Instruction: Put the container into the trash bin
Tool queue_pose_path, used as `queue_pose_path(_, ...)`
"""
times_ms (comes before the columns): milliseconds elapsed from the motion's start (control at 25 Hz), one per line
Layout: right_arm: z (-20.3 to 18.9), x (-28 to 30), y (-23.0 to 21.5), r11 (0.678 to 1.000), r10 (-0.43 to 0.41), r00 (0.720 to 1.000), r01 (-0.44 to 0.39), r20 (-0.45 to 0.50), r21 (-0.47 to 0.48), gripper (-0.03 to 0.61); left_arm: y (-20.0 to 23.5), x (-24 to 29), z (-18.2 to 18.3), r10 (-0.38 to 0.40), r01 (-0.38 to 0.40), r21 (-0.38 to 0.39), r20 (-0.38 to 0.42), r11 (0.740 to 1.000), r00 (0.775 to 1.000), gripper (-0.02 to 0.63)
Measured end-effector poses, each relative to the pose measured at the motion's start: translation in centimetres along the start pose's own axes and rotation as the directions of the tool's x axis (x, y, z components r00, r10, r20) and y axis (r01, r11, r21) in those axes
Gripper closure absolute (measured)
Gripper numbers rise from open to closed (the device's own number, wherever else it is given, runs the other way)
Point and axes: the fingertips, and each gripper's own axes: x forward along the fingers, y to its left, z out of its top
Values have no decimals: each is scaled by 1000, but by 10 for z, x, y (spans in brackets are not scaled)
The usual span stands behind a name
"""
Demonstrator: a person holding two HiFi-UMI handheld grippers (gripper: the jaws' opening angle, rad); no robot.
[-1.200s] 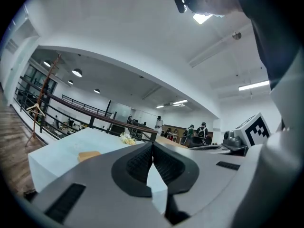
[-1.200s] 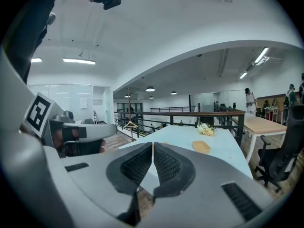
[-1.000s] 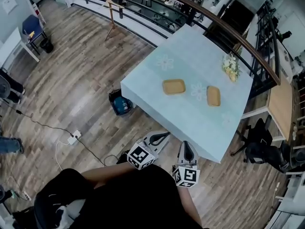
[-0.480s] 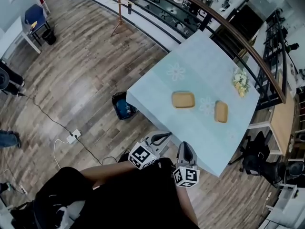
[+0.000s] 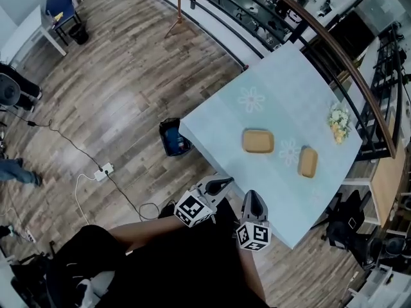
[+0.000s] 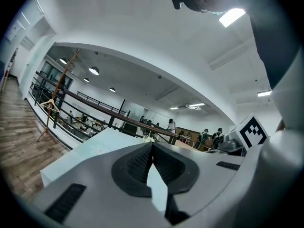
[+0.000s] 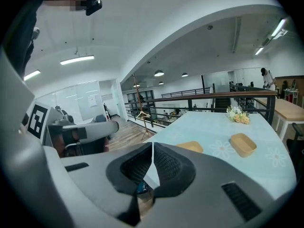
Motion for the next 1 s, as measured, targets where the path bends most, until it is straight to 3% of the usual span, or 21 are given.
queue_pose_path(400, 12, 61, -79, 999, -14, 996, 19, -89, 47, 543, 44, 50, 4, 57, -59, -31, -50, 998, 997, 600)
queue_pose_path(680, -2, 111, -136, 993, -4, 985, 24, -170, 117, 541, 67, 88, -4, 88, -90, -14, -110, 996, 990, 600)
queue_pose_path(840, -26, 139, -171, 953, -57, 972, 122, -230, 277, 540, 82, 109, -5, 110, -110, 10, -149, 994, 983, 600)
queue_pose_path(1000, -55, 164, -188, 909, -75, 951, 189, -299, 372, 520, 95, 126, -10, 140, -143, 2, -187, 990, 972, 600)
